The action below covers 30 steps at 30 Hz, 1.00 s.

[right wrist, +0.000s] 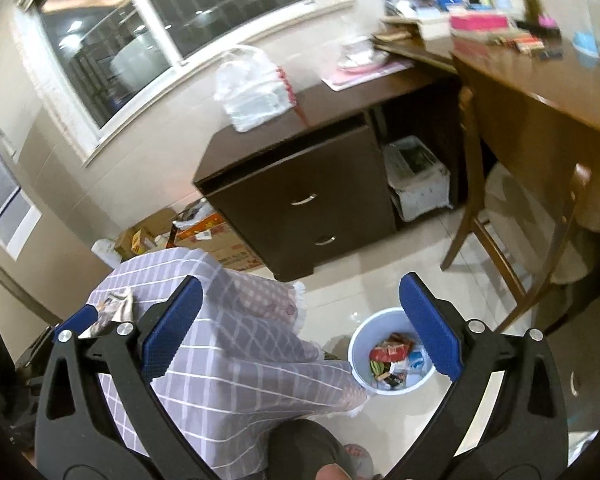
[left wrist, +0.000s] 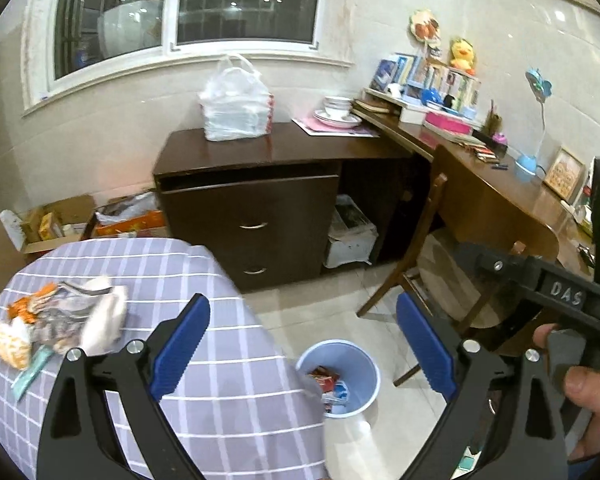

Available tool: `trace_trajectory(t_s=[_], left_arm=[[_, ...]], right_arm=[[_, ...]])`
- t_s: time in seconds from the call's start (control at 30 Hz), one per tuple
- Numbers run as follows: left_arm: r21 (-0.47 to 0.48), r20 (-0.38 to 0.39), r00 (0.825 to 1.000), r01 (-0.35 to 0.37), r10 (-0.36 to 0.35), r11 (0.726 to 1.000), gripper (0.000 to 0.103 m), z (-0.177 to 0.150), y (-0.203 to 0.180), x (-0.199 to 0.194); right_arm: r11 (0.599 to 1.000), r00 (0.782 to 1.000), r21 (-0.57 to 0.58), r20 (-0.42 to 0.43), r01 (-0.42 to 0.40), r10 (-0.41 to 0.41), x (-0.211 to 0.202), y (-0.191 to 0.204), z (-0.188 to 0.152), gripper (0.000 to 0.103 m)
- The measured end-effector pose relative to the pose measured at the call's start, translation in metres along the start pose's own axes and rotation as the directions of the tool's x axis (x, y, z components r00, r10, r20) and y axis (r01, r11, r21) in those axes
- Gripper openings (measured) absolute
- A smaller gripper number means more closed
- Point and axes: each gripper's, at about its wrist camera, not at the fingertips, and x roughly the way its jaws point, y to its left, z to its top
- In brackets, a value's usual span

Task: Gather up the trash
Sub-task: 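Return both open tools to the table above the remaining trash, then grasp the yellow-orange bread bag with the left tool while the right tool grasps the newspaper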

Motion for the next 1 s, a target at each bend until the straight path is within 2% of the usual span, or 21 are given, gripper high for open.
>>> trace_trajectory(t_s=[0.23,0.4,0.6,0.67,0.87,1.0], left_arm=[[-0.067,0.048,0.995,-0.088,0.091,0.994,0.093,-0.014,0.058,-0.041],[-0.125,0.057,0.98,-0.182,0.191,0.975,0.094,-0.029,0.108,-0.066],[-0.211,0.04,0.953,-0.287,0.302,0.934,0.095,-0.05,0.177,-0.087],[-0.248,0.016,0.94,-0.327,0.341,0.912,0.095,-0.057,0.204,-0.087],[-0.336,-0.085,0.907,-0.416,0.412,0.845,0.095,-0.069,0.282,-0.066],[-0.363,-0.146,0.894,-0.447,0.425,0.817,0.095,-0.072,0.319,-0.046]], right_arm=[[0.989,0.998,-0.132,-0.001,-0.068,0.068,-0.006,0.076,-0.006,0.097],[0.967,0.992,-0.222,-0.038,-0.127,0.122,0.005,0.136,-0.02,0.097],[0.942,0.984,-0.289,-0.096,-0.173,0.151,0.024,0.186,-0.042,0.097],[0.934,0.981,-0.307,-0.114,-0.183,0.155,0.029,0.198,-0.049,0.097],[0.92,0.976,-0.34,-0.158,-0.195,0.148,0.046,0.222,-0.062,0.097],[0.917,0.973,-0.347,-0.186,-0.195,0.136,0.06,0.227,-0.069,0.097]])
